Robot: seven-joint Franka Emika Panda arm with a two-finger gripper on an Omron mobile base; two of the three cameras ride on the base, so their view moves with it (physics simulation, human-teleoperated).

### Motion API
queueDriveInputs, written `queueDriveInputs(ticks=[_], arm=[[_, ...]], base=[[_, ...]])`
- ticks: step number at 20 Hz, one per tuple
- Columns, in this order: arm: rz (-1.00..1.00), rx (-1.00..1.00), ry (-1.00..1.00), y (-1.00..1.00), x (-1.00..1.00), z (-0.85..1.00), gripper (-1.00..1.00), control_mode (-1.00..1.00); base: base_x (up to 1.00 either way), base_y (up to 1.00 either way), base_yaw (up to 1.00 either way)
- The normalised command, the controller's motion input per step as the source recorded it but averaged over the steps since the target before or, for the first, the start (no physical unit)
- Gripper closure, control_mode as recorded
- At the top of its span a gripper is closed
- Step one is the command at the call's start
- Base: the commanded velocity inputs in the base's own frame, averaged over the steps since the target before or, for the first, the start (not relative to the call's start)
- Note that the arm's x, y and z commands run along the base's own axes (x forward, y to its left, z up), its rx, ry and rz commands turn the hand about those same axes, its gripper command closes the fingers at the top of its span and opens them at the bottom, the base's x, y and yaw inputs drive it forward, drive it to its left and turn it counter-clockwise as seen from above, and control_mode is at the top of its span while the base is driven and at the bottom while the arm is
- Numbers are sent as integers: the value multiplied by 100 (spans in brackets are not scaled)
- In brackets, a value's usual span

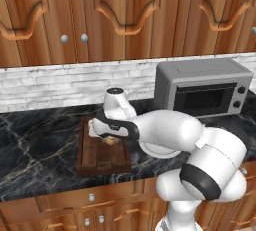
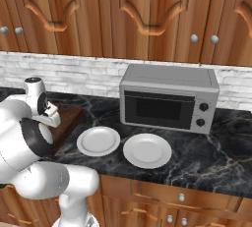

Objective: Move the dessert items from the plates to the tray.

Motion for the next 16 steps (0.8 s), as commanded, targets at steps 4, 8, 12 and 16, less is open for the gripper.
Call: queueDriveInputs(ticks=[4,8,12,16], arm=[[0,0,0,0,17,-28,100,-100],[0,0,0,7,17,-28,100,-100],[0,-1,0,19,14,-33,100,-100],[0,-1,0,15,15,-30,100,-100]], base=[[0,0,0],[0,0,0],[0,0,0],[0,0,0]])
